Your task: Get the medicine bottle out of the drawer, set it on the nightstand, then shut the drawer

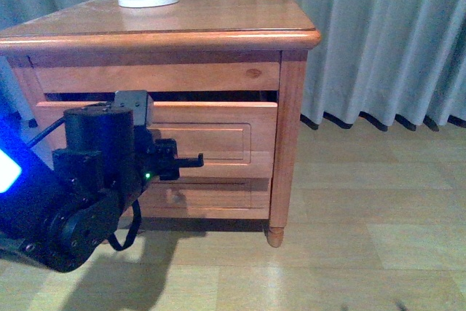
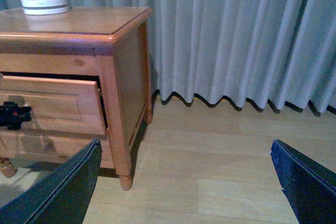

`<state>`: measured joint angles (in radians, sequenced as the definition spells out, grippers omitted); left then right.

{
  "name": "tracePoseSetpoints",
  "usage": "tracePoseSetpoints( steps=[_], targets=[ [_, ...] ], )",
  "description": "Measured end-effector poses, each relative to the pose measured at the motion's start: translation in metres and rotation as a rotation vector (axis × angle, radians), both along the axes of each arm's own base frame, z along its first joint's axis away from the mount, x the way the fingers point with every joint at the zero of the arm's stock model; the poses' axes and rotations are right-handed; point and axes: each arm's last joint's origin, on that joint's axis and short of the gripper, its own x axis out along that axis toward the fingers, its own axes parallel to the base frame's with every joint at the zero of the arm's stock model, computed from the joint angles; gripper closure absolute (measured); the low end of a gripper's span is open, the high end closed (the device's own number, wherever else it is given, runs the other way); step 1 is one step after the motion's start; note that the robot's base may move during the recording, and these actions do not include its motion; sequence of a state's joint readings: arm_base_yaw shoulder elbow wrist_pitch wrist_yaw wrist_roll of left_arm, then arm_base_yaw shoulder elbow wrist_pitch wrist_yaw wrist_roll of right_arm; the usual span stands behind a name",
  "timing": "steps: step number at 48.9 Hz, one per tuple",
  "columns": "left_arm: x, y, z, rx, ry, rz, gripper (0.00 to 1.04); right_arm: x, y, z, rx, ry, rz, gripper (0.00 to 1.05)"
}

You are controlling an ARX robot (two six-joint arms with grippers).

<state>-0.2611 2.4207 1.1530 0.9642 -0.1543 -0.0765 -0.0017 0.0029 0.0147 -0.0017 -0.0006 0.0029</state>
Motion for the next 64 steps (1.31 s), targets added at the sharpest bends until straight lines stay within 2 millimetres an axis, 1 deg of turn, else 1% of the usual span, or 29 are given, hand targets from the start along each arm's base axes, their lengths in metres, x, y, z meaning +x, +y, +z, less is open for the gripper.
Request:
tracePoseSetpoints(
  steps=[12, 17, 32, 43, 44, 46, 47, 49, 57, 59, 63, 64],
  targets=[
    [-0.073, 0.014, 0.012, 0.060, 0.093, -0.066, 0.80, 0.000, 0.000, 0.000, 0.000, 0.000, 0.000, 0.07],
    [-0.097, 0.018, 0.014, 0.078, 0.124, -0.087, 0.80, 0.000, 0.000, 0.000, 0.000, 0.000, 0.000, 0.07],
    [-0.130, 0.022, 0.017, 0.103, 0.167, -0.108, 0.80, 0.000, 0.000, 0.000, 0.000, 0.000, 0.000, 0.07],
    [-0.146, 0.024, 0.016, 0.116, 0.197, -0.115, 0.80, 0.000, 0.000, 0.000, 0.000, 0.000, 0.000, 0.07],
    [-0.146, 0.024, 0.016, 0.116, 0.199, -0.115, 0.78, 0.000, 0.000, 0.000, 0.000, 0.000, 0.000, 0.07],
    [-0.146, 0.025, 0.016, 0.127, 0.204, -0.124, 0.70, 0.000, 0.000, 0.000, 0.000, 0.000, 0.000, 0.07],
    [-0.147, 0.025, 0.016, 0.129, 0.207, -0.124, 0.68, 0.000, 0.000, 0.000, 0.000, 0.000, 0.000, 0.07],
    [-0.149, 0.025, 0.015, 0.137, 0.217, -0.127, 0.61, 0.000, 0.000, 0.000, 0.000, 0.000, 0.000, 0.07],
    [-0.150, 0.028, 0.015, 0.149, 0.225, -0.121, 0.40, 0.000, 0.000, 0.000, 0.000, 0.000, 0.000, 0.07],
    [-0.149, 0.029, 0.018, 0.148, 0.216, -0.117, 0.33, 0.000, 0.000, 0.000, 0.000, 0.000, 0.000, 0.07],
    [-0.147, 0.031, 0.024, 0.144, 0.194, -0.110, 0.22, 0.000, 0.000, 0.000, 0.000, 0.000, 0.000, 0.07],
    [-0.147, 0.032, 0.028, 0.140, 0.185, -0.106, 0.17, 0.000, 0.000, 0.000, 0.000, 0.000, 0.000, 0.07]
  ],
)
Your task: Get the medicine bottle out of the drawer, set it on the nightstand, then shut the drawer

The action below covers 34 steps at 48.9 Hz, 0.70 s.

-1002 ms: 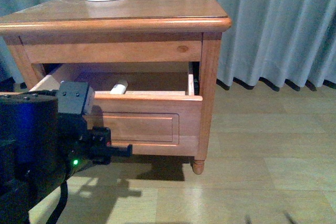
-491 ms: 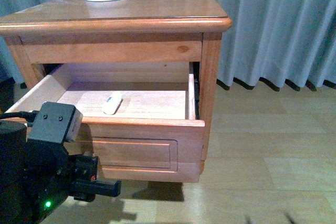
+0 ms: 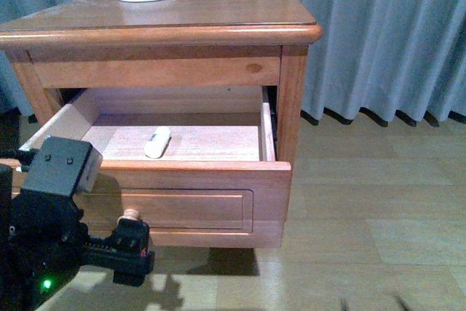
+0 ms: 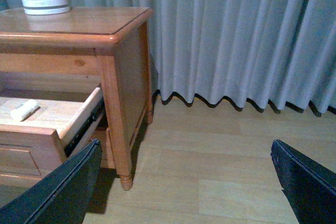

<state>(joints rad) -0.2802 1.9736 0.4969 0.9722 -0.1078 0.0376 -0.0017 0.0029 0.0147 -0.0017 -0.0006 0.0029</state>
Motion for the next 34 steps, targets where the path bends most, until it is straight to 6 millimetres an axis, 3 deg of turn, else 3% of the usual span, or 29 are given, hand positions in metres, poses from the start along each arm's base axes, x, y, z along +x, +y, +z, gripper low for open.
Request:
tracePoseSetpoints(
  steps=[3, 13, 17, 23, 34],
  targets=[
    [0.001, 0.002, 0.013, -0.007, -0.024, 0.002, 0.06, 0.000, 0.000, 0.000, 0.000, 0.000, 0.000, 0.07],
    [-0.012, 0.006, 0.070, -0.017, -0.140, -0.062, 0.07, 0.000, 0.000, 0.000, 0.000, 0.000, 0.000, 0.07],
    [-0.027, 0.014, 0.101, -0.018, -0.194, -0.073, 0.07, 0.000, 0.000, 0.000, 0.000, 0.000, 0.000, 0.07],
    [-0.055, 0.034, 0.128, -0.020, -0.224, -0.020, 0.07, 0.000, 0.000, 0.000, 0.000, 0.000, 0.000, 0.07],
    [-0.131, 0.050, 0.165, -0.054, -0.341, 0.044, 0.07, 0.000, 0.000, 0.000, 0.000, 0.000, 0.000, 0.07]
  ],
)
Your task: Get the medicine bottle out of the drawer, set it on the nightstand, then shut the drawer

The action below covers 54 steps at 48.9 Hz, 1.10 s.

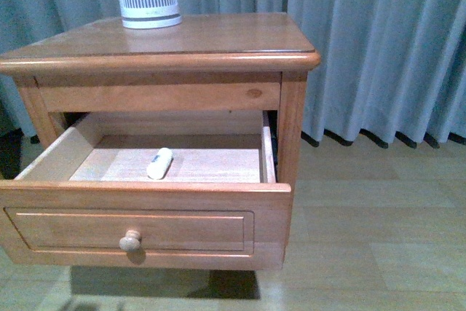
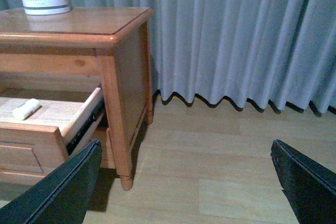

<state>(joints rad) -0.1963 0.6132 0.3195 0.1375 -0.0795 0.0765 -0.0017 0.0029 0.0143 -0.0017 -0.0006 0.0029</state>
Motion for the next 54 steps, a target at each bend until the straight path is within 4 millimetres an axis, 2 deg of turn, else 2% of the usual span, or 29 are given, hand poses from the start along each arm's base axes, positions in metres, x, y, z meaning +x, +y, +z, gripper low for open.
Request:
tracePoseSetpoints(
  steps=[8, 16, 20, 28, 35, 40, 54],
  targets=[
    [-0.025, 0.005, -0.006, -0.053, 0.007, 0.028, 0.07, 0.000, 0.000, 0.000, 0.000, 0.000, 0.000, 0.07],
    [-0.029, 0.006, -0.007, -0.078, -0.003, 0.037, 0.07, 0.000, 0.000, 0.000, 0.000, 0.000, 0.000, 0.07],
    [-0.030, 0.007, -0.011, -0.094, -0.112, 0.099, 0.20, 0.000, 0.000, 0.000, 0.000, 0.000, 0.000, 0.07],
    [-0.034, 0.013, -0.023, -0.102, -0.146, 0.114, 0.47, 0.000, 0.000, 0.000, 0.000, 0.000, 0.000, 0.07],
    [-0.037, 0.025, -0.034, -0.103, -0.152, 0.111, 0.82, 0.000, 0.000, 0.000, 0.000, 0.000, 0.000, 0.07],
    [-0.039, 0.027, -0.038, -0.102, -0.155, 0.118, 1.00, 0.000, 0.000, 0.000, 0.000, 0.000, 0.000, 0.07],
    [-0.051, 0.027, -0.048, -0.101, -0.149, 0.120, 1.01, 0.000, 0.000, 0.000, 0.000, 0.000, 0.000, 0.07]
  ],
)
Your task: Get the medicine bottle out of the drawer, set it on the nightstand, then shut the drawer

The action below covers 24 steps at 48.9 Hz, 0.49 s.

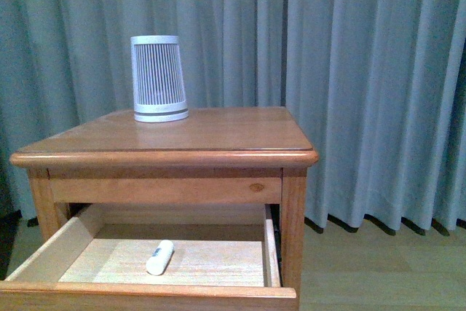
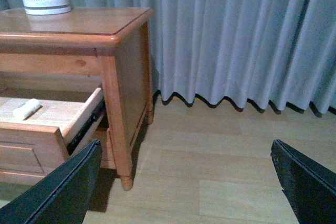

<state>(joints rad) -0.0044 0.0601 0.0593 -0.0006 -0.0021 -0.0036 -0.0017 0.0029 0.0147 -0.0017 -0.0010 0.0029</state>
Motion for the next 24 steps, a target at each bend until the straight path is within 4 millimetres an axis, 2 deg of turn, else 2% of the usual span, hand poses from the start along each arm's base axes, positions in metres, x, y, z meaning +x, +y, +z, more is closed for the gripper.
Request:
tracePoseSetpoints(
  steps=[5, 10, 24],
  targets=[
    [-0.001, 0.000, 0.000, 0.000, -0.009, -0.002, 1.01, 0.000, 0.000, 0.000, 0.000, 0.000, 0.000, 0.07],
    [-0.001, 0.000, -0.013, 0.000, -0.001, -0.001, 1.01, 0.000, 0.000, 0.000, 0.000, 0.000, 0.000, 0.07],
    [-0.001, 0.000, -0.013, 0.000, -0.004, -0.002, 1.01, 0.000, 0.000, 0.000, 0.000, 0.000, 0.000, 0.07]
  ],
)
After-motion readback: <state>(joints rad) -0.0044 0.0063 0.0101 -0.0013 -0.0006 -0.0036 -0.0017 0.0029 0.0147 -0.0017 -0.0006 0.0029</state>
